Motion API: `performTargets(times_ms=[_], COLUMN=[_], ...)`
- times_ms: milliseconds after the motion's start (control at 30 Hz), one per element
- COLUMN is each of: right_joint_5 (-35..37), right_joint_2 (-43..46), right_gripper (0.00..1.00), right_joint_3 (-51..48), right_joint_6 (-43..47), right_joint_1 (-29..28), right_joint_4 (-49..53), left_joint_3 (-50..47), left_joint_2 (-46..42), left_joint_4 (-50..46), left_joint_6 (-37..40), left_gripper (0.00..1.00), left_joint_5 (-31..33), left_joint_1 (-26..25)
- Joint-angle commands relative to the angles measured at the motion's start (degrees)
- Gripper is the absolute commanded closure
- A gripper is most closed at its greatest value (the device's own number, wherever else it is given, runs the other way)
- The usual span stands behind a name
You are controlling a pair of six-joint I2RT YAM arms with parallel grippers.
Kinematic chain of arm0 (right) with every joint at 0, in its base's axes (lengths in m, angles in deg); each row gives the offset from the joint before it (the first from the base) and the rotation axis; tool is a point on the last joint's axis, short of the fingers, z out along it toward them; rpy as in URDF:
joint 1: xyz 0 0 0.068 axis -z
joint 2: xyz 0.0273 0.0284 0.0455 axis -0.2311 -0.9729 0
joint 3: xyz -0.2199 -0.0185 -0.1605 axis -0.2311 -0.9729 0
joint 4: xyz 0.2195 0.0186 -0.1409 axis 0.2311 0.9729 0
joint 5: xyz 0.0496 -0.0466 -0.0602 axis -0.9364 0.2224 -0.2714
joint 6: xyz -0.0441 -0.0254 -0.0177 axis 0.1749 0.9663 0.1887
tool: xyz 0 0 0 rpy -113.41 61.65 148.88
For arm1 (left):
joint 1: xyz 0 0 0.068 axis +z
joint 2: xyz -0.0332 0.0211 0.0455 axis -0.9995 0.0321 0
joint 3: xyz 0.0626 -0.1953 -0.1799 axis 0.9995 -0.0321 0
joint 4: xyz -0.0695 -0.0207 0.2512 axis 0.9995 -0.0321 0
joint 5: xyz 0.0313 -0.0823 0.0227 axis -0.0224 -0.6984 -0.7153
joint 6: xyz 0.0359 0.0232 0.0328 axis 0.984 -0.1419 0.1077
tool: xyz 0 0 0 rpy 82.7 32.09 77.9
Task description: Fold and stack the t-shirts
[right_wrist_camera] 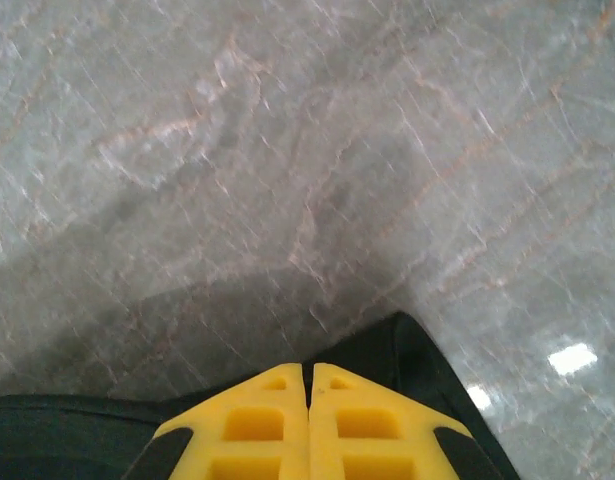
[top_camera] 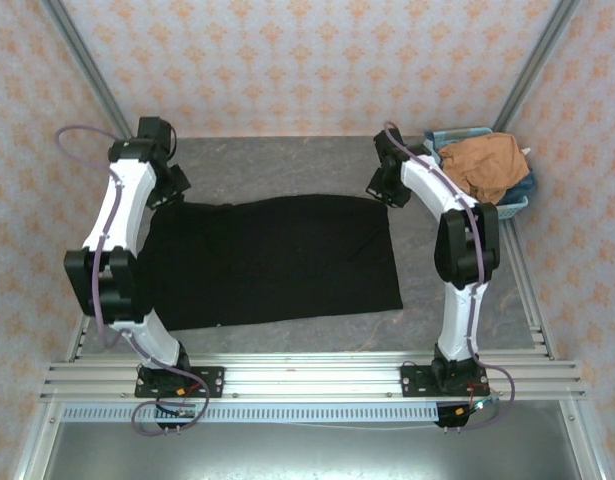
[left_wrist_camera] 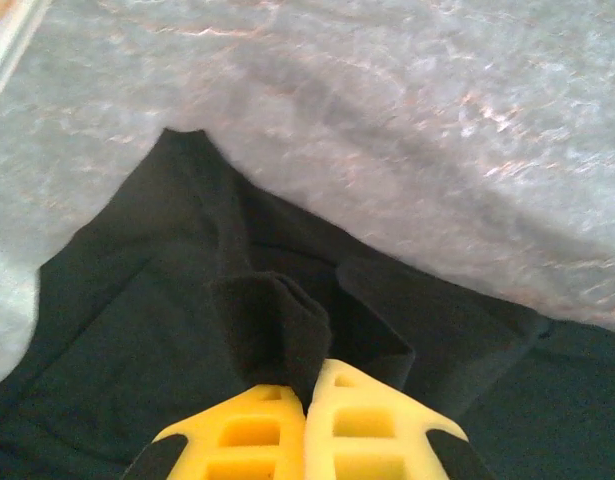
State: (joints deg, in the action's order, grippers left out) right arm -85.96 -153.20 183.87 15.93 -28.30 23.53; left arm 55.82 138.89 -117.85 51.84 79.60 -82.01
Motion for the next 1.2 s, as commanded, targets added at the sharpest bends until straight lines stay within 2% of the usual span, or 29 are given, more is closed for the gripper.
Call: performTargets(times_ms=[0,333,600,867,1167], right_joint_5=[2.59,2.88,3.99,5.6,5.93], right_joint_2=[5.4,11.89,14.46,16.21,16.1], right_gripper=[1.0,1.0,1.0,1.0,1.0], right_joint_3=[-5.29,-18.14,-24.71,-26.17,-28.03], right_joint_6=[-0.88,-1.09,-2.42,-2.25,-3.3], right_joint_1=[-0.26,-1.06,-1.58,-2.13,-2.51], right_joint_4=[-1.76,-3.82,-4.34,-3.38,-3.31], left_joint_3=[-6.83,-24.87,-34.4,-34.84,-41.29], left_joint_2=[-7.14,-22.03,-29.39,-30.12,-34.7], left_joint_4=[-0.53,-2.65,-2.47,-4.72,-6.34], left_joint_6=[0.06,-5.74,-11.68,-13.07,-18.98], left_gripper=[1.0,1.0,1.0,1.0,1.0], left_joint_5=[6.53,16.14,15.99,17.45,16.42], left_joint_1=[0.35,0.34,0.33,0.35,0.35])
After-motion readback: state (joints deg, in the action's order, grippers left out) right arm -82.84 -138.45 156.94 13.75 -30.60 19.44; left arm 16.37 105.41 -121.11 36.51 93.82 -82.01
